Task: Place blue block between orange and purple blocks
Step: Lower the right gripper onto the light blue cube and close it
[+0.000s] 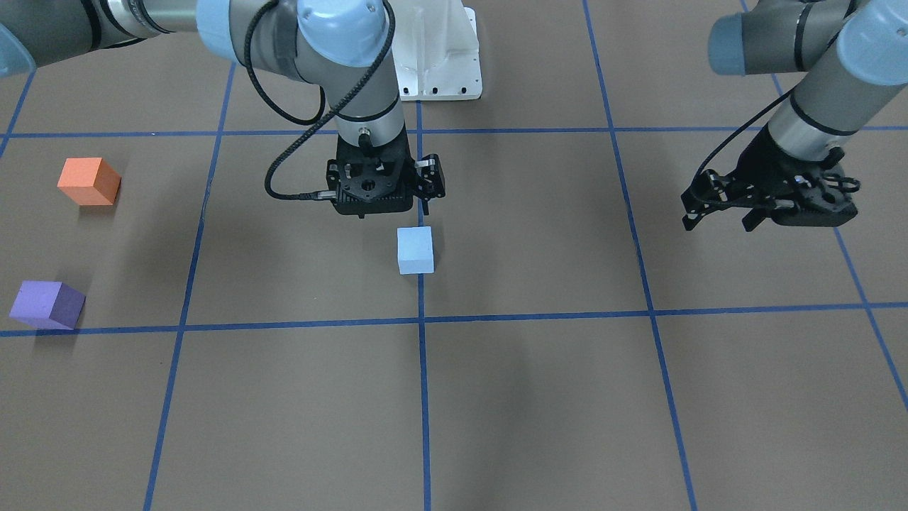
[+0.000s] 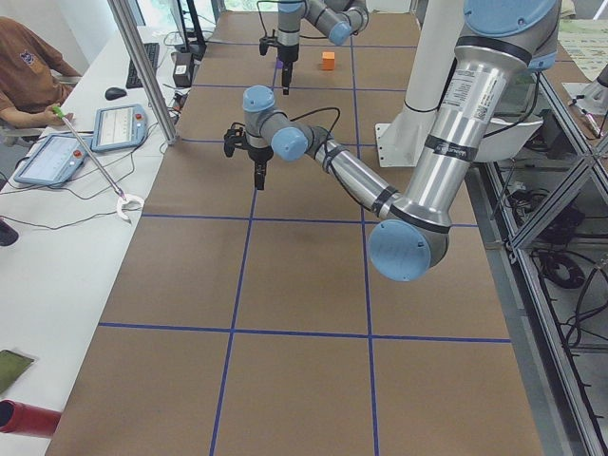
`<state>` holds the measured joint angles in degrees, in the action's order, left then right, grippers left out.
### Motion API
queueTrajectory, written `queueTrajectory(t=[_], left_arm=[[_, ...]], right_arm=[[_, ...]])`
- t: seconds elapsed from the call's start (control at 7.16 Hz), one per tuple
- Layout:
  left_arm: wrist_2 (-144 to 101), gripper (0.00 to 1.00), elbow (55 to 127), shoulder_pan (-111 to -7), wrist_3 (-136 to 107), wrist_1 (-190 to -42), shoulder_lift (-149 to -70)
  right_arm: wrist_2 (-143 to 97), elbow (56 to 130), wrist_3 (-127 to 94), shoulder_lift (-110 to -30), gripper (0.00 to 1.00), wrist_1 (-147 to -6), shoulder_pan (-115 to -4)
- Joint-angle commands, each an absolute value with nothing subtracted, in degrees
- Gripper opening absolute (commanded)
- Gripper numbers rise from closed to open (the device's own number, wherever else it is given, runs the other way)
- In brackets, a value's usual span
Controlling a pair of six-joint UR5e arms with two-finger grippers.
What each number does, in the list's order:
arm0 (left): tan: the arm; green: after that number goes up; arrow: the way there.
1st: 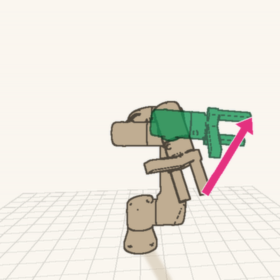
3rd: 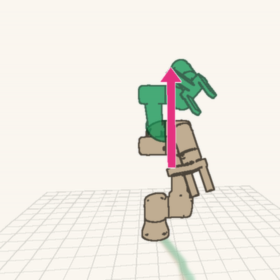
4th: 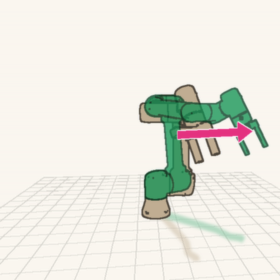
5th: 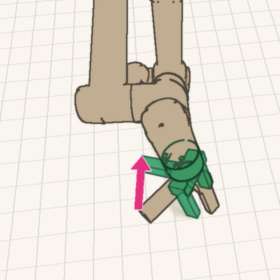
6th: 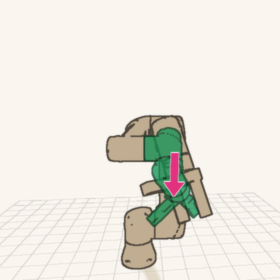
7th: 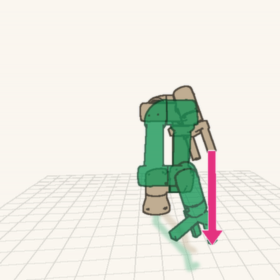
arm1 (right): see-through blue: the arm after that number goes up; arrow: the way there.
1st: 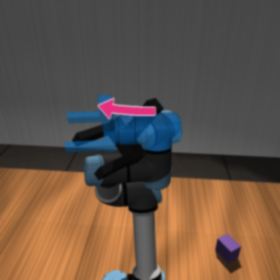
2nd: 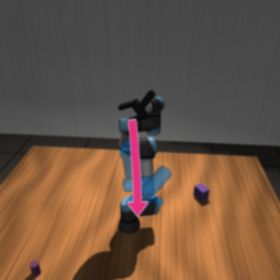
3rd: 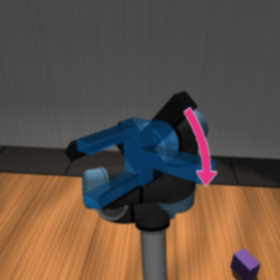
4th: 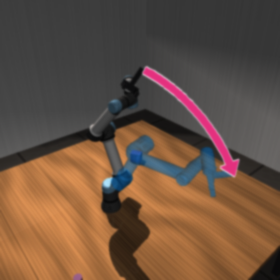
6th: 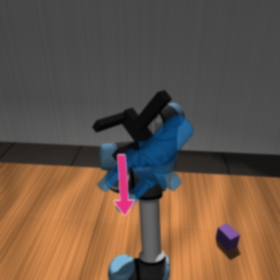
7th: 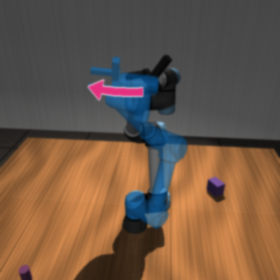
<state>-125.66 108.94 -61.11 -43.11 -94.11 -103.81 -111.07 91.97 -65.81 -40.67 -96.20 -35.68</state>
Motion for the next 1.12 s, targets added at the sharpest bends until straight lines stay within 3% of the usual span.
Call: queueTrajectory(t=[0.0, 0.98], left_arm=[[-125.60, 1.00, 110.13, -65.20, -35.71, -93.78, -99.93], [-125.68, 1.00, 109.86, -65.39, -35.42, -93.78, -99.49]], right_arm=[[-109.43, 84.58, -65.92, -40.61, 1.00, -89.31, -33.06], [-106.70, 75.68, -65.92, -38.41, 1.00, -85.25, -30.67]])
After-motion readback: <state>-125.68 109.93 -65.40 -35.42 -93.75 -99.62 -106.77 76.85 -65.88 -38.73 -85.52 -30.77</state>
